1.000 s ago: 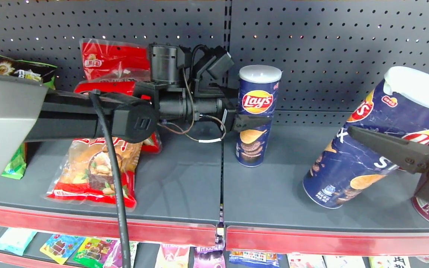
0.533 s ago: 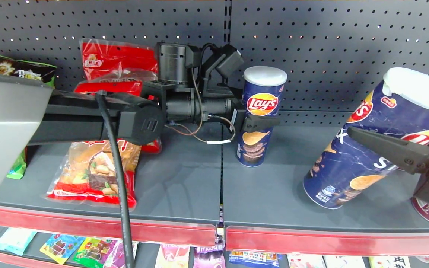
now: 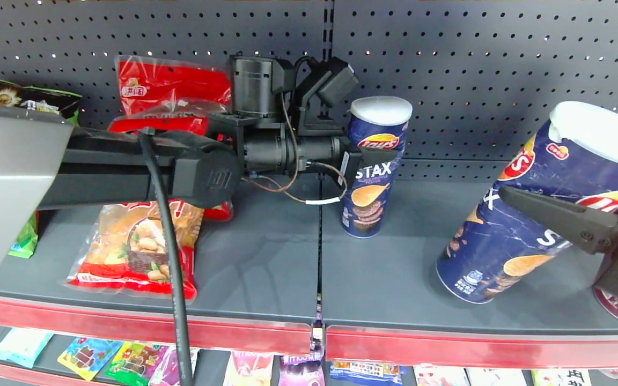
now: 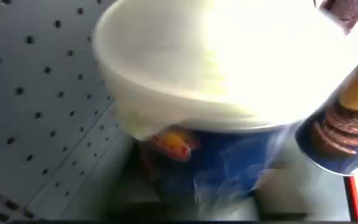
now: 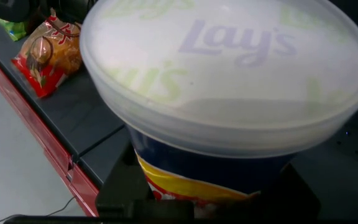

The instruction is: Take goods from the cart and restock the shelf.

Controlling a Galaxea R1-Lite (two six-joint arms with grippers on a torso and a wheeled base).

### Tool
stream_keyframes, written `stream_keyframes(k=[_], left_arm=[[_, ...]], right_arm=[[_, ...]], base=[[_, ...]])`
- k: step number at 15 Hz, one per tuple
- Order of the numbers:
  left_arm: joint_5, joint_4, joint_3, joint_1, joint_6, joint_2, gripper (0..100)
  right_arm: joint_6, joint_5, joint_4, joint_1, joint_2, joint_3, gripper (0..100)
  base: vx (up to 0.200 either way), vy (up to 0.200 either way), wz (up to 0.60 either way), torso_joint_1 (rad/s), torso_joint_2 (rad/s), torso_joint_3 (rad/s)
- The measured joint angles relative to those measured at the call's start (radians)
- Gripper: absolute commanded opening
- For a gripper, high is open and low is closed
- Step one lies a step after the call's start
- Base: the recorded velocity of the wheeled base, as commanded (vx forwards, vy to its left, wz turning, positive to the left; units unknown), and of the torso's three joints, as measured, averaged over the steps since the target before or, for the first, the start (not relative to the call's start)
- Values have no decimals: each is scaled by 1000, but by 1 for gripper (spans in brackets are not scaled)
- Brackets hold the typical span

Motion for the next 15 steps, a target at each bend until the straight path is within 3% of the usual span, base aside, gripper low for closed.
stream_keyframes(k=[5, 9, 11, 13, 15], left_arm=[[17, -1, 63, -29, 0, -50, 0], [21, -30, 239, -52, 0, -146, 0], [45, -96, 321, -71, -4, -185, 0], [61, -135, 373, -101, -45, -212, 0], [76, -139, 400, -126, -59, -234, 0]], right_arm=[[0, 0, 0, 0, 1, 0, 0], [0, 1, 0, 0, 3, -1, 0], [0, 2, 0, 0, 4, -1, 0], [0, 2, 0, 0, 4, -1, 0], [0, 2, 0, 0, 4, -1, 0]], base=[[0, 0, 0, 0, 0, 0], [0, 0, 0, 0, 0, 0], [0, 0, 0, 0, 0, 0], [0, 0, 0, 0, 0, 0], [0, 0, 0, 0, 0, 0]])
